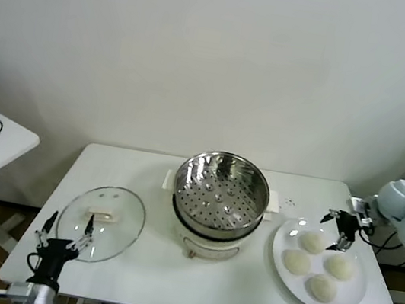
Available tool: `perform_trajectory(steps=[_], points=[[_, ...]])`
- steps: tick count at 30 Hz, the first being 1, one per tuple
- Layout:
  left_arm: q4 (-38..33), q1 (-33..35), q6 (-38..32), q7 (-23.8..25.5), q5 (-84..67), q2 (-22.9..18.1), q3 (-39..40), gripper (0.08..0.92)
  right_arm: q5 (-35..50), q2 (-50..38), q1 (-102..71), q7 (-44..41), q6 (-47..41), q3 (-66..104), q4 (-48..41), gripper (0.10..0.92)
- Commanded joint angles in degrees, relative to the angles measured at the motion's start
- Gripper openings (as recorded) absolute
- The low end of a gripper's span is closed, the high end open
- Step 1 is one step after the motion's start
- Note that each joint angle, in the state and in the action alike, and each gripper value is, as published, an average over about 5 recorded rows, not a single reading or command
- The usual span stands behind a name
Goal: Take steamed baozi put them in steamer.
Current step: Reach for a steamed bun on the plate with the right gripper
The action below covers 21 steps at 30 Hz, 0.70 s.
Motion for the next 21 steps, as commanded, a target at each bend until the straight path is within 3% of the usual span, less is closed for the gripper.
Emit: perform_trajectory(steps=[1, 21], points=[[0.0, 0.0, 0.2, 0.0, 0.1, -0.1, 0.0, 0.823, -4.4, 3.1, -1.6, -0.4, 0.1, 0.8, -2.2, 0.823], [0.6, 0.4, -0.3, -0.1, 0.2, -0.3, -0.2, 0.823, -6.8, 6.4, -2.7, 0.5, 0.3, 3.2, -5.7, 0.823]])
